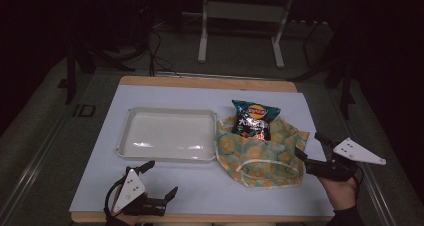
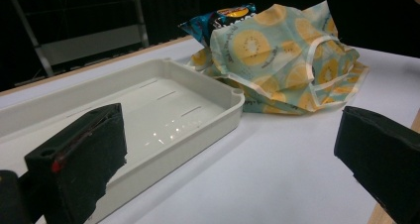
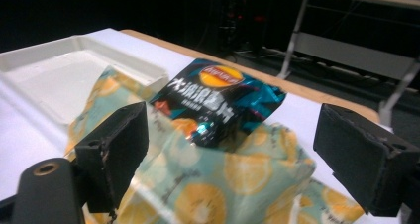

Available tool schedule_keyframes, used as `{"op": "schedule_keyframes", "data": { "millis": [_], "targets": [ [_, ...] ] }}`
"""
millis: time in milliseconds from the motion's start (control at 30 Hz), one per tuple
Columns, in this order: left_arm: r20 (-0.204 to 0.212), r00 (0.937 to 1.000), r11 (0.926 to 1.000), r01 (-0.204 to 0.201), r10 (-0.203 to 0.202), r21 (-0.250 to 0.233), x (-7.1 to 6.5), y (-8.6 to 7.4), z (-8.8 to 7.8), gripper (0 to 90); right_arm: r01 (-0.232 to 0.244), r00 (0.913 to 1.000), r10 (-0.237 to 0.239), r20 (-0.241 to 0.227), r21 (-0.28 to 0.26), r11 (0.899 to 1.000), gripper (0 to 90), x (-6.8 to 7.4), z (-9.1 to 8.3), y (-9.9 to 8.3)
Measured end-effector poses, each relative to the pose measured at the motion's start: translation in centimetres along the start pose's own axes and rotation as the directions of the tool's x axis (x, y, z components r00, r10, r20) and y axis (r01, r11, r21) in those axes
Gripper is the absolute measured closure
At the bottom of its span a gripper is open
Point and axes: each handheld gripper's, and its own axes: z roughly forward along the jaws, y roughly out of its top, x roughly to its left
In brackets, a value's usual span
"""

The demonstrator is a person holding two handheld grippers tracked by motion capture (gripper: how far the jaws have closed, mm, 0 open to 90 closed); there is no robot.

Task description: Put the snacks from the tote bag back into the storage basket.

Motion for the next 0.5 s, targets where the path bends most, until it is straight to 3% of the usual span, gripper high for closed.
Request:
{"op": "schedule_keyframes", "data": {
  "millis": [500],
  "targets": [
    [0.007,1.0,1.0,-0.004,0.004,0.004,0.1,0.0,0.1,0.2,0.038,0.9992,-0.038,0.014,-0.031,0.999,13.6,-0.6,2.4,3.5]
  ]
}}
